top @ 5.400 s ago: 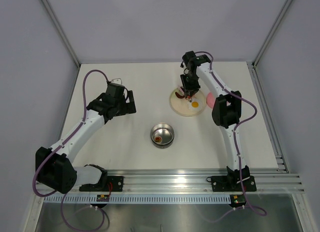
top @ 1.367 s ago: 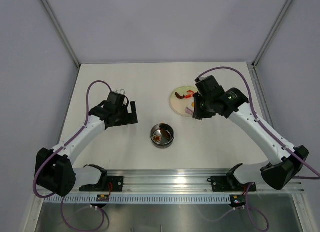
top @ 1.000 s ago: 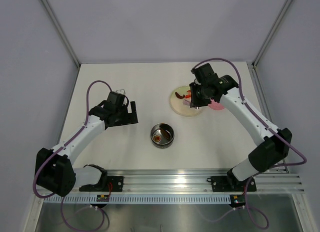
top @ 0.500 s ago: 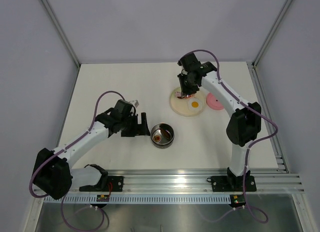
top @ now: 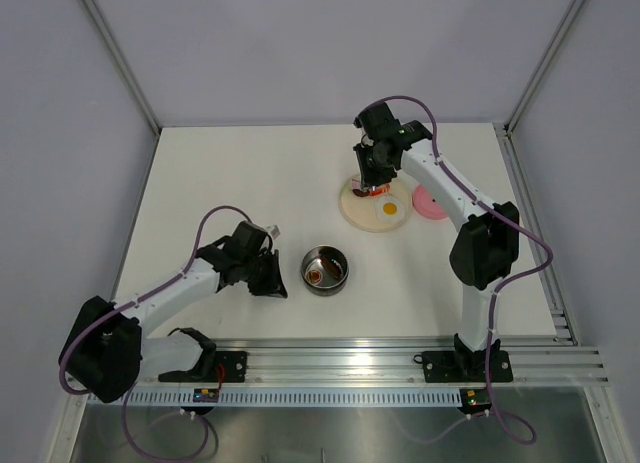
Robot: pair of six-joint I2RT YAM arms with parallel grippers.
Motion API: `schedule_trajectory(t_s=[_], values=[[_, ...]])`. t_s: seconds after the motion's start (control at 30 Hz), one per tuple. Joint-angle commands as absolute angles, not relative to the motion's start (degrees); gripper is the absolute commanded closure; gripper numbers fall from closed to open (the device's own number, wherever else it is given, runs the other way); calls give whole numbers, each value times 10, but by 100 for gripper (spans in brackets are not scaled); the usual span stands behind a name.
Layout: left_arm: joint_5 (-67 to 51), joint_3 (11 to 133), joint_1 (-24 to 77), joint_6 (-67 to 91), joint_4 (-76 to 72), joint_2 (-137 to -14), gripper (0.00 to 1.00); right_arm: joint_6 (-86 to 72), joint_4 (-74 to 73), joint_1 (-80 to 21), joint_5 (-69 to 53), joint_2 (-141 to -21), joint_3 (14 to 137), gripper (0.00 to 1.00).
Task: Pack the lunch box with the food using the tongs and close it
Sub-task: Move the packing box to the center of the board, then pick up the fake food from the plate.
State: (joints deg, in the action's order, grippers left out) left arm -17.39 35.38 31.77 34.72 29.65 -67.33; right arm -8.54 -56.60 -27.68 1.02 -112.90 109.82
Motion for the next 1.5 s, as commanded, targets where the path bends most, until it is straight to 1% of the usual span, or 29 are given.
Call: schedule_trajectory(t_s=[0.0, 0.13, 0.3, 0.53, 0.67, 0.77, 0.93, 1.03, 1.23, 1.37, 1.47], values=[[-220, 354, 337, 352, 265, -705, 100, -76, -558, -272, 18, -1089, 1104, 75], [-306, 375, 379, 340, 225, -770, 100, -76, -561, -266, 18, -1083, 1101, 75], [-284, 393, 395, 371, 157, -809, 100, -76, -559, -266, 18, -1069, 1093, 75], [-225, 472, 395, 366, 143, -856, 100, -68, -562, -258, 19, -1069, 1081, 75], [-214, 528, 395, 345, 162, -921, 100, -59, -576, -257, 20, -1079, 1092, 69], [-208, 555, 392, 338, 167, -939, 100, -52, -588, -257, 26, -1092, 1106, 66], [-184, 577, 390, 317, 197, -933, 100, -48, -590, -255, 32, -1110, 1118, 60], [-164, 572, 389, 301, 217, -913, 100, -47, -584, -256, 26, -1121, 1125, 59], [-144, 560, 367, 283, 235, -890, 100, -40, -590, -255, 11, -1157, 1159, 59], [-137, 579, 360, 279, 247, -891, 100, -35, -587, -255, 4, -1165, 1174, 59], [-145, 579, 360, 276, 244, -886, 100, -37, -588, -255, -16, -1165, 1189, 63]])
